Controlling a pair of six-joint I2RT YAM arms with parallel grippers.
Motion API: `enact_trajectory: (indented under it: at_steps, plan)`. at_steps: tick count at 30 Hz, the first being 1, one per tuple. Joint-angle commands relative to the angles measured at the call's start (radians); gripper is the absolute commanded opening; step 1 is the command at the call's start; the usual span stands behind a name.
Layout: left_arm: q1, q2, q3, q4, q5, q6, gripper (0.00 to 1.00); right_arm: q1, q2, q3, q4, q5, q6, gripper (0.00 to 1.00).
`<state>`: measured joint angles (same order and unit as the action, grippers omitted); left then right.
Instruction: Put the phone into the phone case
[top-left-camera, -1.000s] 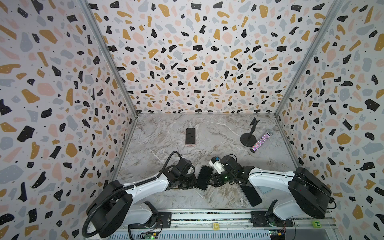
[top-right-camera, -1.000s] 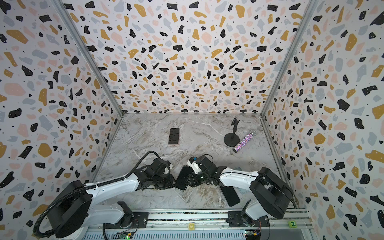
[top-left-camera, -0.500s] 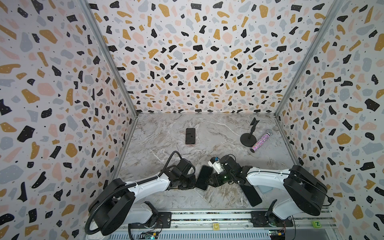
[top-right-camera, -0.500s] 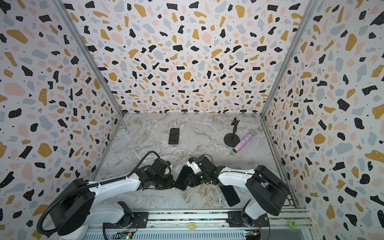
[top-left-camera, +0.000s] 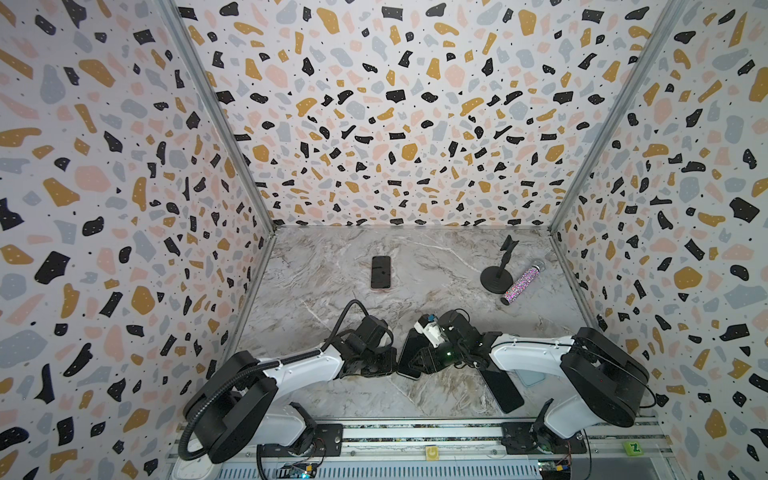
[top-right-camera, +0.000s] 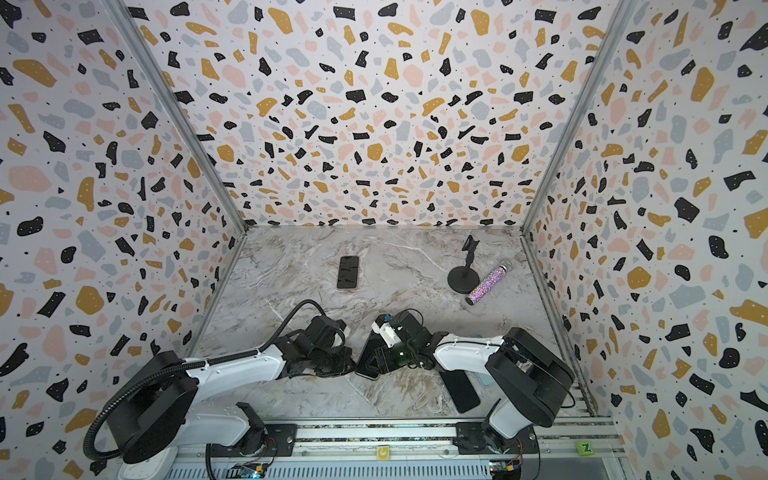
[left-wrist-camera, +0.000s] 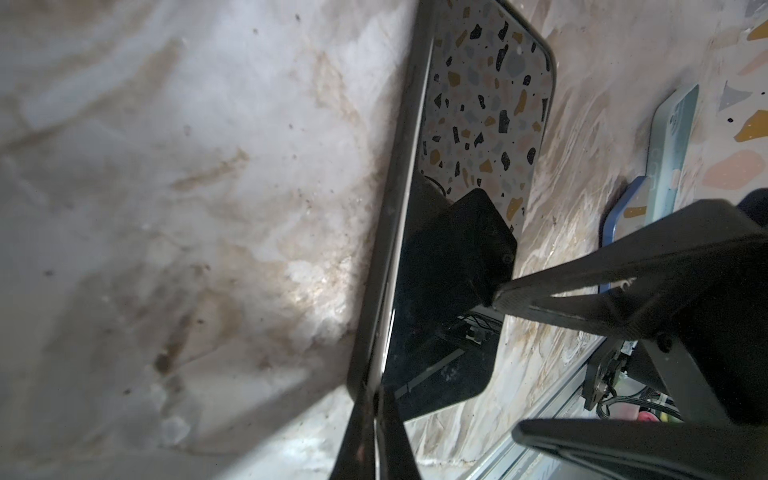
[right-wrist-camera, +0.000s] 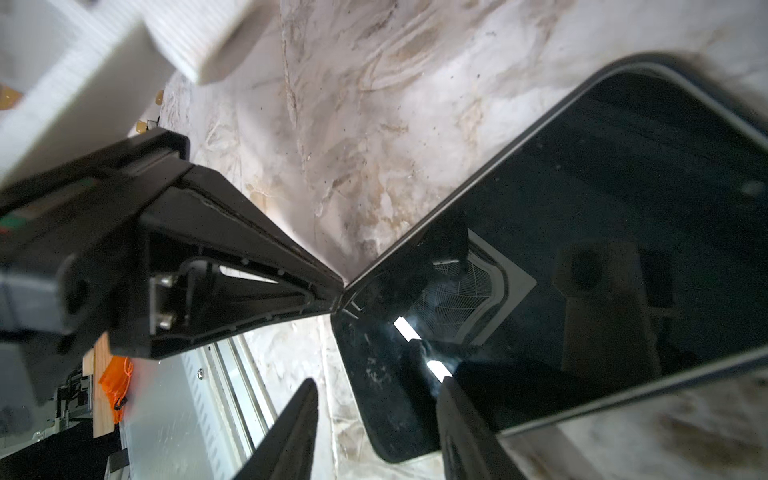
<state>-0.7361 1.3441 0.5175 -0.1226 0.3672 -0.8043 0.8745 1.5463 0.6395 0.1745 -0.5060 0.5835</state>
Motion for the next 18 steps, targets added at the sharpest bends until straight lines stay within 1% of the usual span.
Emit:
enact_trajectory:
  at_steps: [1,14,17,18]
  plan:
    - [-0.012,0.046,-0.039,-0.008,-0.03,0.004,0.02,0.009,0.009,-0.001,0.009,-0.009,0.007,0.48]
    - [-0.016,0.089,-0.08,0.028,-0.037,0.004,0.0,0.018,0.029,0.004,-0.002,0.006,-0.005,0.49]
    - [-0.017,0.058,-0.042,-0.024,-0.052,0.017,0.0,0.017,0.004,0.037,-0.067,0.027,-0.024,0.48]
    - [-0.017,0.039,-0.018,-0.05,-0.061,0.025,0.03,0.017,-0.014,0.05,-0.1,0.044,-0.032,0.48]
